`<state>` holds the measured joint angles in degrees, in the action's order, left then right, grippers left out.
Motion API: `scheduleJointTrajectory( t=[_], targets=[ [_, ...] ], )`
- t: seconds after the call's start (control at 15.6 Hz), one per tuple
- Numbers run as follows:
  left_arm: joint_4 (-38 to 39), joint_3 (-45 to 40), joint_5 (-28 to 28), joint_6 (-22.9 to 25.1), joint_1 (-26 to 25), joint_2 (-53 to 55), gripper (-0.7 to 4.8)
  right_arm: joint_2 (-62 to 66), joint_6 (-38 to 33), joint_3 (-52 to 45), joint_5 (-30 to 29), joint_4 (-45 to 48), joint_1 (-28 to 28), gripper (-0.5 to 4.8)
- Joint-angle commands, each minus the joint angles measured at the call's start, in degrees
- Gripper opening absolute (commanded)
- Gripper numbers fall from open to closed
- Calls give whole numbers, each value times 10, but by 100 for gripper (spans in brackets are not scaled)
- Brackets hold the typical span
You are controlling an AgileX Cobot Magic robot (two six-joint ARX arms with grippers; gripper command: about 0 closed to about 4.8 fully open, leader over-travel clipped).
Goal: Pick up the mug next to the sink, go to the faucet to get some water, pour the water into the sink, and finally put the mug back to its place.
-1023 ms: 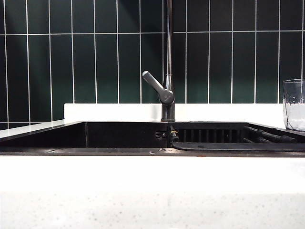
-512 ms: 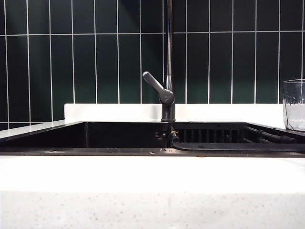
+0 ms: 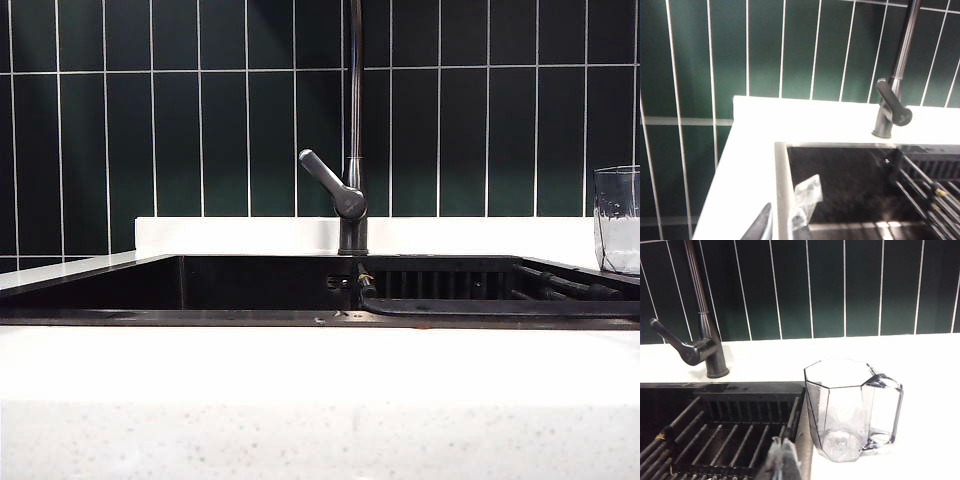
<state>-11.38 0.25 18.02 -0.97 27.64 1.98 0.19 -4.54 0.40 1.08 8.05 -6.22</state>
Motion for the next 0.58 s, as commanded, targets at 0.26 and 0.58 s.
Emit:
scheduleJointTrajectory(
  t=[0.26, 0.58],
  targets=[
    [45, 2, -3, -25, 0, 0, 53, 0, -3, -3, -1, 7, 1, -5],
    [45, 2, -2, -25, 0, 0, 54, 0, -3, -3, -1, 7, 3, -5]
  ],
)
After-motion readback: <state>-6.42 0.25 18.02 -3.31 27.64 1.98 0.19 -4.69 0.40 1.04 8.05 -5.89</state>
